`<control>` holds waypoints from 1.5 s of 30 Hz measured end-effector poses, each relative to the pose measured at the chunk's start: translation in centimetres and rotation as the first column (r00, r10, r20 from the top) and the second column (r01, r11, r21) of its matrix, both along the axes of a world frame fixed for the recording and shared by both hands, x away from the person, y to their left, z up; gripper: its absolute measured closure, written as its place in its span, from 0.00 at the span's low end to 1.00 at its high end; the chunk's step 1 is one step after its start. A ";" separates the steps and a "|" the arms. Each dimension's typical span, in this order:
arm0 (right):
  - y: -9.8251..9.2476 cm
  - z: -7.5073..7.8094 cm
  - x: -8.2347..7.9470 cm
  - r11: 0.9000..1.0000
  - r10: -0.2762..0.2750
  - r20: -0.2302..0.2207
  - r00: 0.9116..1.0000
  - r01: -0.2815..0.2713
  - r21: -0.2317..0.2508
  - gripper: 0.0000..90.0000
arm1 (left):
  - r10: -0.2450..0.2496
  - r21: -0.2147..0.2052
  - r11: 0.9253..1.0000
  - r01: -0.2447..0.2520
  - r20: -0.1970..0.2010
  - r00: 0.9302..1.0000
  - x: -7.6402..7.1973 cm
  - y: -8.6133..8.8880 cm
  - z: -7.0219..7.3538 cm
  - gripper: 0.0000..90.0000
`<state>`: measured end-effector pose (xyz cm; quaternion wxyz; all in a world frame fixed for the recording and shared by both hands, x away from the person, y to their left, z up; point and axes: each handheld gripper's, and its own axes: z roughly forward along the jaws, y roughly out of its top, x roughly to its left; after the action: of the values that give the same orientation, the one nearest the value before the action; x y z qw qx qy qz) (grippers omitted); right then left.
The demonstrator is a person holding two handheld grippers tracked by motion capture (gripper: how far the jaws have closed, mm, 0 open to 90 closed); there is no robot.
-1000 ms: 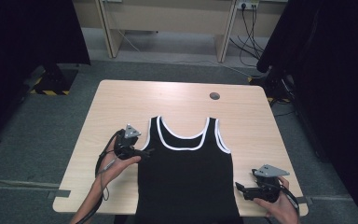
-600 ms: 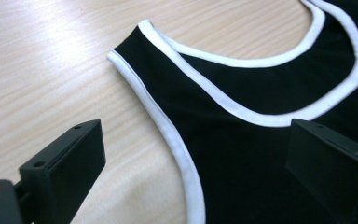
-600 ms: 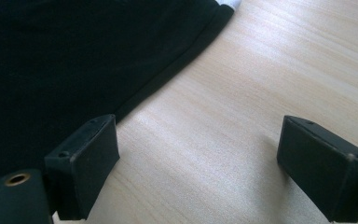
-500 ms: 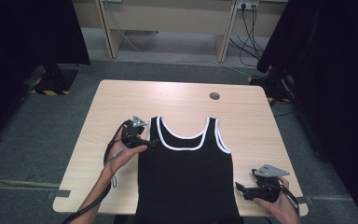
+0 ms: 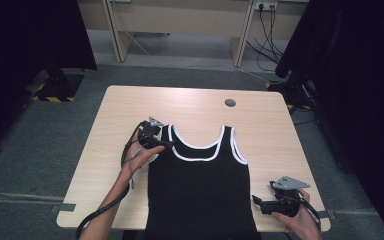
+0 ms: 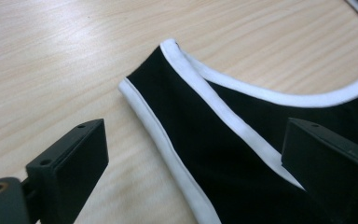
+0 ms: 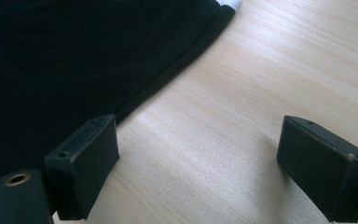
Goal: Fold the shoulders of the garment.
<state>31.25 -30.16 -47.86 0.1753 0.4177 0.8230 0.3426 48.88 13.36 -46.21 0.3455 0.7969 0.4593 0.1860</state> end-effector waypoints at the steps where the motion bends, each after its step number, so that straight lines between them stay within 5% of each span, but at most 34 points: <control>1: 0.0 0.0 0.0 1.000 0.000 0.000 1.000 0.000 0.000 0.15 | 0.006 -0.001 1.000 -0.006 -0.001 1.000 0.3 -0.2 -0.1 0.07; 16: 0.0 0.0 0.0 1.000 0.003 0.000 1.000 -0.003 0.000 0.15 | 0.057 0.041 0.998 -0.056 -0.033 0.998 3.6 -1.6 -1.1 0.10; 19: 0.1 0.0 0.0 1.000 0.004 0.000 1.000 -0.004 0.000 0.15 | 0.059 0.038 0.998 -0.057 -0.034 0.998 3.8 -1.7 -1.3 0.15; 23: 0.1 0.0 0.0 1.000 0.004 -0.001 1.000 -0.004 0.002 0.15 | 0.023 0.014 1.000 -0.023 -0.017 1.000 3.7 -1.8 -1.2 0.39; 24: 0.1 0.0 0.0 1.000 0.004 -0.001 1.000 -0.004 0.001 0.15 | 0.002 0.011 1.000 -0.002 -0.012 1.000 3.6 -1.8 -1.2 0.39; 25: 0.1 0.0 0.0 1.000 0.005 -0.001 1.000 -0.005 0.001 0.15 | -0.006 0.008 1.000 0.006 -0.008 1.000 3.5 -1.9 -1.1 0.57; 26: 0.1 0.0 0.0 1.000 0.005 -0.001 1.000 -0.005 0.001 0.15 | -0.013 0.008 1.000 0.013 -0.005 1.000 3.4 -1.9 -1.1 0.57; 27: 0.1 0.0 0.0 1.000 0.004 -0.001 1.000 -0.004 0.002 0.15 | -0.021 0.002 1.000 0.021 -0.002 1.000 3.2 -2.0 -1.1 0.72; 31: 0.1 0.0 0.0 1.000 0.006 0.000 1.000 -0.006 0.001 0.15 | -0.043 -0.021 0.999 0.043 0.004 0.999 2.9 -2.3 -1.1 0.89; 39: 0.1 0.0 0.0 1.000 0.005 0.001 1.000 -0.005 0.000 0.15 | -0.083 -0.079 0.993 0.086 0.046 0.996 0.3 -2.6 1.8 0.92; 45: 0.2 0.0 0.0 1.000 0.004 0.001 1.000 -0.004 0.000 0.15 | -0.113 -0.078 0.990 0.121 0.097 0.989 -2.3 -2.6 3.1 0.90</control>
<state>31.30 -29.99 -47.86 0.1750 0.4158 0.8239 0.3431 46.55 10.73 -43.12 0.4096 0.7980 0.4026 0.1827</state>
